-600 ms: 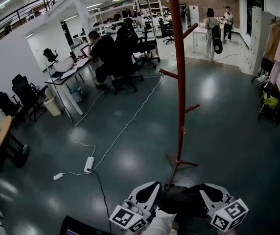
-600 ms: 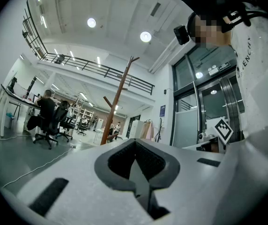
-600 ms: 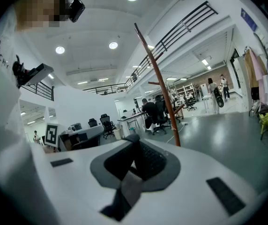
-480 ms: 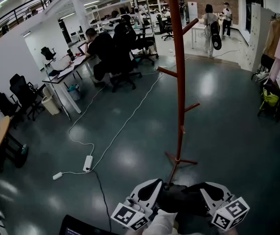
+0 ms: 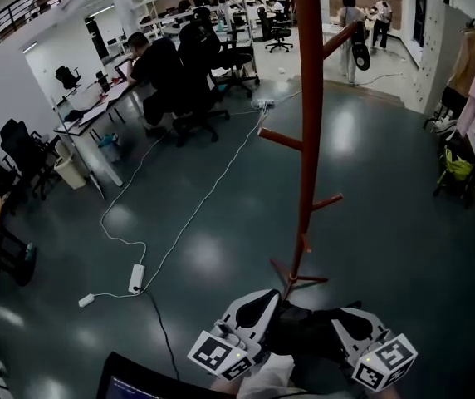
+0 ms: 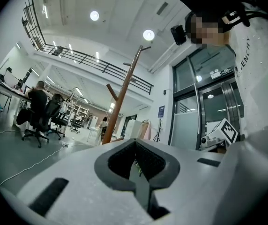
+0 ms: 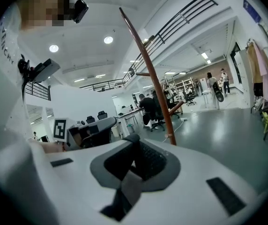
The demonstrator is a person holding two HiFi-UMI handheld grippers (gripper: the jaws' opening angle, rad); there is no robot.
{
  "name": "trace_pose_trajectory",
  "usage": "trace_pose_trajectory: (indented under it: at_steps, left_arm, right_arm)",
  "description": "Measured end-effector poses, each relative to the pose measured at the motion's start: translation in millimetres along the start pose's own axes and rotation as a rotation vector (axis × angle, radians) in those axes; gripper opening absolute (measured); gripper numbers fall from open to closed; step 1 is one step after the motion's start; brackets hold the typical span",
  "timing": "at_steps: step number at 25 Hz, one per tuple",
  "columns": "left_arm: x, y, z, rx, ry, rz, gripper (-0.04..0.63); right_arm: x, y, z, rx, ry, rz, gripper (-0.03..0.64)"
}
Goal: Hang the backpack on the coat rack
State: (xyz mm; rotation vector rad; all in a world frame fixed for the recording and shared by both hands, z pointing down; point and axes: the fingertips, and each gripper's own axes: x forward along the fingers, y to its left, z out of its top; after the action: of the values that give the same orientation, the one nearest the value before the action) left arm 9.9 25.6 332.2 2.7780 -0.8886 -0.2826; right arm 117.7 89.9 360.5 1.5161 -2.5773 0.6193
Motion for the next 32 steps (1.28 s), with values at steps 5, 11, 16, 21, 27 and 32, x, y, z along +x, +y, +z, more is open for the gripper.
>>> trace_pose_trajectory:
  at_steps: [5,11,16,21,27,32]
  left_arm:
    - [36,40,1,-0.02,0.02,-0.004,0.009]
    - [71,77,3,-0.006,0.007,-0.027,0.011]
    - [91,93,-1,-0.025,-0.007,0.006,0.011]
    - [104,108,-15,-0.08,0.023,0.046,0.011]
    - [123,125,-29,-0.115,0.023,0.076,0.011]
    - [128,136,-42,-0.135,0.023,0.097,0.011]
  right_arm:
    - [44,-31,30,-0.001,-0.003,-0.011,0.04]
    - [94,-68,51,0.005,-0.013,-0.038,0.04]
    - [130,-101,65,0.03,-0.004,-0.042,0.04]
    - [162,-117,58,0.057,0.045,-0.006,0.04]
    - [188,-136,29,0.085,0.123,0.018,0.04]
    - [203,-148,12,0.069,0.162,0.022,0.04]
